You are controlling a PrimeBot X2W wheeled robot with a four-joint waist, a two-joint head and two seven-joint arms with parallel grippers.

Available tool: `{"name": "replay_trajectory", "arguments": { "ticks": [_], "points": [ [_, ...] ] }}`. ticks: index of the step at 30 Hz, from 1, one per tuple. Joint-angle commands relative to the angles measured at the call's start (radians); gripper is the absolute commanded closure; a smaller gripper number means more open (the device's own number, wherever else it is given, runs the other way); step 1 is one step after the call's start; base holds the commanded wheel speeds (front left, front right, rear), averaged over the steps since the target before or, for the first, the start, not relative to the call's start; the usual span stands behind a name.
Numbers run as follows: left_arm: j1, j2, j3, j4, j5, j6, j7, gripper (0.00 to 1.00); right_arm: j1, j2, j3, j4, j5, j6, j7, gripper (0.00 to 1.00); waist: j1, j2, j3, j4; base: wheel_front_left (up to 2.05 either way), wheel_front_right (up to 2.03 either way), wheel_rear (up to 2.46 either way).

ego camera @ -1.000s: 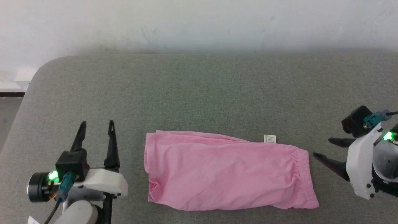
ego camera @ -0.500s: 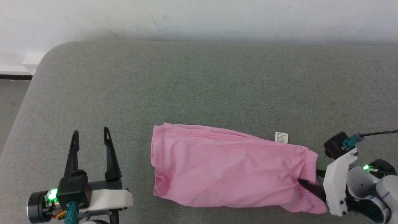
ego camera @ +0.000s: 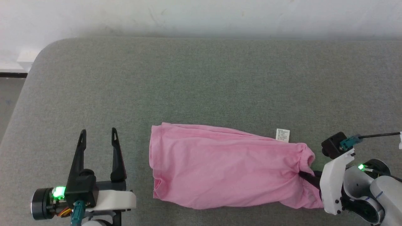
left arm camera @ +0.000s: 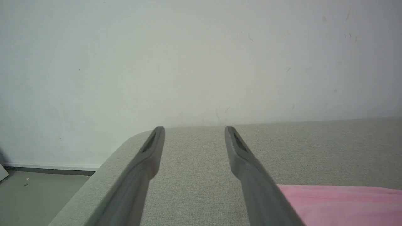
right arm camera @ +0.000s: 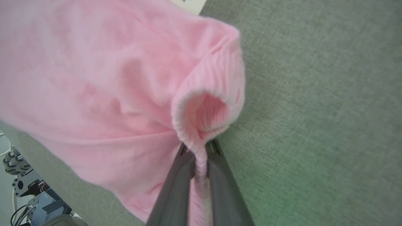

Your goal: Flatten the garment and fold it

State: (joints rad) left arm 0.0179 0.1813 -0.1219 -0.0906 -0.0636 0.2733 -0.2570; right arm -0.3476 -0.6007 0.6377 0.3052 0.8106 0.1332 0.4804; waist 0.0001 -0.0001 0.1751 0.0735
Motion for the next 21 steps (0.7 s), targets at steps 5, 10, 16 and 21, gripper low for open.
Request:
{"name": "replay_trajectory", "arguments": {
  "ticks": [5, 10, 16, 21],
  "points": [
    [-0.008, -0.007, 0.01, 0.011, 0.025, -0.036, -0.005, 0.0, -0.033, -0.023, -0.022, -0.029, 0.025, -0.002, -0.042, 1.0, -0.0001, 0.0001, -0.01, -0.023, 0.0, 0.0, 0.0],
    [-0.016, -0.014, 0.019, 0.029, 0.036, -0.045, -0.005, 0.0, -0.038, -0.11, -0.098, -0.051, 0.048, -0.002, -0.036, 1.0, -0.0001, 0.0001, -0.02, -0.032, 0.0, 0.0, 0.0],
    [-0.01, -0.018, 0.026, 0.042, 0.044, -0.052, -0.005, 0.0, -0.004, -0.229, -0.193, -0.016, 0.05, -0.002, 0.018, 1.0, -0.0001, 0.0001, -0.028, -0.04, 0.0, 0.0, 0.0],
    [-0.002, -0.02, 0.03, 0.044, 0.048, -0.054, -0.005, 0.0, 0.021, -0.27, -0.179, -0.101, 0.065, -0.002, 0.063, 1.0, -0.0001, 0.0001, -0.034, -0.043, 0.0, 0.0, 0.0]
  ]
}}
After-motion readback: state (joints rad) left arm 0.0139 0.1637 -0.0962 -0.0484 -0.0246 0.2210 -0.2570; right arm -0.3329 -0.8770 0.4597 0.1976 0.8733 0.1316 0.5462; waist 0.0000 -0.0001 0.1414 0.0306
